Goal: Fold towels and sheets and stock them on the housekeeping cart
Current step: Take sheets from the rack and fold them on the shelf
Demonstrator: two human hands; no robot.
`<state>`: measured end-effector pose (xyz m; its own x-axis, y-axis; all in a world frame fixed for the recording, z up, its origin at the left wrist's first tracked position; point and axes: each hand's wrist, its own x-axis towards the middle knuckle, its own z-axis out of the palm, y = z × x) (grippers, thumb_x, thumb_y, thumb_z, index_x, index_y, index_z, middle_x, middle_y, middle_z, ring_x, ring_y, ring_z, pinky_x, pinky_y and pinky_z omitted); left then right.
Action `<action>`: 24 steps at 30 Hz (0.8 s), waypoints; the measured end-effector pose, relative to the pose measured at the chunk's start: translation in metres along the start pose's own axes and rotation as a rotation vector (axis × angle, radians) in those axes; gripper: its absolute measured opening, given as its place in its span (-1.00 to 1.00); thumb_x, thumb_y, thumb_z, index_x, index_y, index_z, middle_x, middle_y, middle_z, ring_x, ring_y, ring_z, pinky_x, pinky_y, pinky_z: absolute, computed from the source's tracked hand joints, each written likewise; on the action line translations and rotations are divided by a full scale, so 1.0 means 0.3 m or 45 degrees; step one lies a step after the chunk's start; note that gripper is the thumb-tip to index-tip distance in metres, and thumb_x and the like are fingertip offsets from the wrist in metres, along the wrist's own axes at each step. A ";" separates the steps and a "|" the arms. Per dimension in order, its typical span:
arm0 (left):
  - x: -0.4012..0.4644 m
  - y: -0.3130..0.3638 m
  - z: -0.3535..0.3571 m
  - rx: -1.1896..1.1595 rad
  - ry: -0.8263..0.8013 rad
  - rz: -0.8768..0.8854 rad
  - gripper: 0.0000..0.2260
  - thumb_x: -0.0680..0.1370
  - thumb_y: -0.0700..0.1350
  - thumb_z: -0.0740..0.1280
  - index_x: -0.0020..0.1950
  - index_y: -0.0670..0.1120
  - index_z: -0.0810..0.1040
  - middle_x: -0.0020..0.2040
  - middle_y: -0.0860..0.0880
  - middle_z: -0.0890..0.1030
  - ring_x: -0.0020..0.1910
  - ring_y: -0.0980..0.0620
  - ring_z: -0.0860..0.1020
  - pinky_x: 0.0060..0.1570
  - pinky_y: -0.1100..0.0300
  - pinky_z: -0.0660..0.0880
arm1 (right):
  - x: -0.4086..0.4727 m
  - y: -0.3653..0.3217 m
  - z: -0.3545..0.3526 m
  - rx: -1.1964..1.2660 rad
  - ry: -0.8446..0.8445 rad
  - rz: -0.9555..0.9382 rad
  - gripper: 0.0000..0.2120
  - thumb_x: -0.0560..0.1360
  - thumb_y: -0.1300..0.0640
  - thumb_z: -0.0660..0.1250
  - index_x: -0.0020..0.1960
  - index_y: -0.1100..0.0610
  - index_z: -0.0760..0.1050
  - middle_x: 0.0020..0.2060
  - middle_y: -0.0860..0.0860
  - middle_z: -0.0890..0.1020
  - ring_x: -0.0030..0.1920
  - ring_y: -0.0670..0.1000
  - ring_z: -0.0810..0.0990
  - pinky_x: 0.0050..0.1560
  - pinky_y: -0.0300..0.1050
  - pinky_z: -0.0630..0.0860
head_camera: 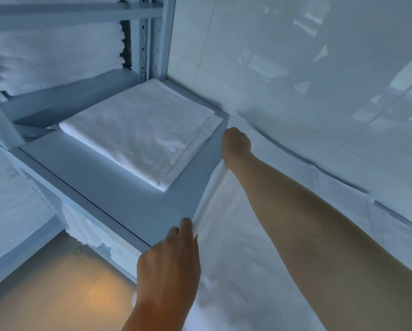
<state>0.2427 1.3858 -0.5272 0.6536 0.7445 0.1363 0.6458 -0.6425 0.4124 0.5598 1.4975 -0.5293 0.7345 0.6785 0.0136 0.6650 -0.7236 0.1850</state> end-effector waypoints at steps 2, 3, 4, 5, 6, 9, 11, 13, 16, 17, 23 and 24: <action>-0.055 0.083 0.002 0.015 -0.041 -0.013 -0.76 0.48 0.02 0.48 -0.12 -0.03 0.45 -0.43 0.10 0.29 -0.62 -0.03 0.47 -0.52 0.26 0.10 | -0.051 0.089 -0.009 0.057 0.077 0.017 -0.58 0.44 0.35 0.45 0.26 0.27 0.43 0.13 0.13 0.59 0.13 0.14 0.65 -0.02 -0.09 0.54; -0.085 0.123 0.003 0.016 -0.065 -0.016 -0.78 0.53 0.04 0.42 -0.10 -0.01 0.42 -0.42 0.10 0.33 -0.58 -0.01 0.50 -0.52 0.24 0.14 | -0.081 0.139 -0.012 0.097 0.111 0.031 -0.58 0.46 0.36 0.43 0.27 0.28 0.40 0.11 0.14 0.61 0.12 0.14 0.66 -0.04 -0.08 0.53; -0.117 0.163 0.007 0.032 -0.094 -0.017 -0.79 0.57 0.07 0.35 -0.06 0.02 0.36 -0.39 0.10 0.35 -0.53 0.01 0.54 -0.51 0.22 0.18 | -0.117 0.191 -0.014 0.137 0.136 0.044 -0.61 0.48 0.37 0.39 0.27 0.28 0.38 0.09 0.14 0.62 0.10 0.15 0.67 -0.07 -0.08 0.51; -0.149 0.205 0.014 0.058 -0.111 -0.007 -0.80 0.62 0.10 0.26 -0.02 0.04 0.29 -0.34 0.09 0.37 -0.45 0.03 0.59 -0.48 0.19 0.23 | -0.153 0.244 -0.013 0.154 0.168 0.046 -0.63 0.51 0.38 0.35 0.28 0.29 0.36 0.08 0.15 0.63 0.09 0.16 0.68 -0.07 -0.07 0.52; -0.180 0.242 0.022 0.082 -0.091 0.018 -0.82 0.67 0.12 0.15 0.02 0.06 0.22 -0.30 0.09 0.38 -0.37 0.06 0.62 -0.45 0.19 0.26 | -0.188 0.291 -0.009 0.151 0.211 0.036 -0.63 0.53 0.38 0.32 0.31 0.30 0.34 0.09 0.16 0.64 0.10 0.16 0.68 -0.04 -0.06 0.55; -0.269 0.338 0.035 0.126 -0.048 0.064 -0.85 0.70 0.13 0.02 0.06 0.08 0.16 -0.26 0.10 0.37 -0.30 0.09 0.62 -0.46 0.21 0.20 | -0.294 0.409 0.000 0.171 0.319 0.009 -0.53 0.58 0.39 0.22 0.47 0.35 0.23 0.15 0.21 0.61 0.13 0.21 0.67 0.07 0.01 0.59; -0.322 0.400 0.023 0.109 -0.040 0.025 -0.83 0.68 0.11 0.11 0.03 0.07 0.18 -0.32 0.11 0.34 -0.38 0.06 0.60 -0.52 0.20 0.08 | -0.363 0.480 0.007 0.256 0.340 0.014 -0.52 0.59 0.40 0.18 0.50 0.34 0.21 0.15 0.23 0.60 0.12 0.23 0.67 0.07 0.04 0.59; -0.370 0.457 0.013 0.110 -0.063 0.005 -0.80 0.62 0.06 0.29 -0.01 0.02 0.30 -0.38 0.10 0.34 -0.51 0.00 0.55 -0.53 0.20 0.02 | -0.410 0.540 0.009 0.359 0.338 0.025 -0.53 0.60 0.40 0.14 0.50 0.31 0.23 0.14 0.24 0.60 0.11 0.26 0.66 0.06 0.08 0.58; -0.415 0.532 0.016 0.069 -0.051 0.051 -0.74 0.44 -0.09 0.52 -0.12 -0.09 0.44 -0.48 0.07 0.38 -0.68 -0.06 0.41 -0.47 0.35 -0.12 | -0.453 0.625 0.007 0.529 0.342 0.023 -0.57 0.60 0.39 0.09 0.46 0.28 0.28 0.14 0.26 0.60 0.14 0.30 0.63 0.08 0.14 0.55; -0.430 0.558 0.023 0.061 -0.054 0.049 -0.73 0.42 -0.12 0.55 -0.12 -0.11 0.46 -0.49 0.06 0.37 -0.70 -0.07 0.39 -0.46 0.36 -0.12 | -0.463 0.652 0.007 0.570 0.339 0.023 -0.58 0.61 0.38 0.09 0.45 0.28 0.29 0.14 0.27 0.60 0.15 0.31 0.62 0.09 0.14 0.54; -0.533 0.774 0.077 0.070 -0.077 0.032 -0.71 0.43 -0.14 0.52 -0.15 -0.07 0.39 -0.46 0.06 0.28 -0.66 -0.09 0.41 -0.44 0.33 -0.17 | -0.544 0.858 0.019 0.717 0.387 0.003 -0.70 0.62 0.35 0.09 0.34 0.26 0.33 0.07 0.26 0.61 0.08 0.30 0.62 -0.04 0.11 0.53; -0.556 0.820 0.080 0.070 -0.069 0.035 -0.69 0.44 -0.15 0.52 -0.16 -0.06 0.36 -0.46 0.06 0.28 -0.66 -0.09 0.41 -0.44 0.33 -0.17 | -0.559 0.906 0.024 0.731 0.393 0.007 -0.73 0.63 0.34 0.10 0.32 0.25 0.34 0.05 0.26 0.61 0.06 0.30 0.62 -0.09 0.08 0.50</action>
<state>0.3022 1.0993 -0.4700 0.6909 0.7164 0.0976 0.6469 -0.6728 0.3590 0.6183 1.1860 -0.4883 0.7224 0.6179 0.3104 0.6906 -0.6220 -0.3690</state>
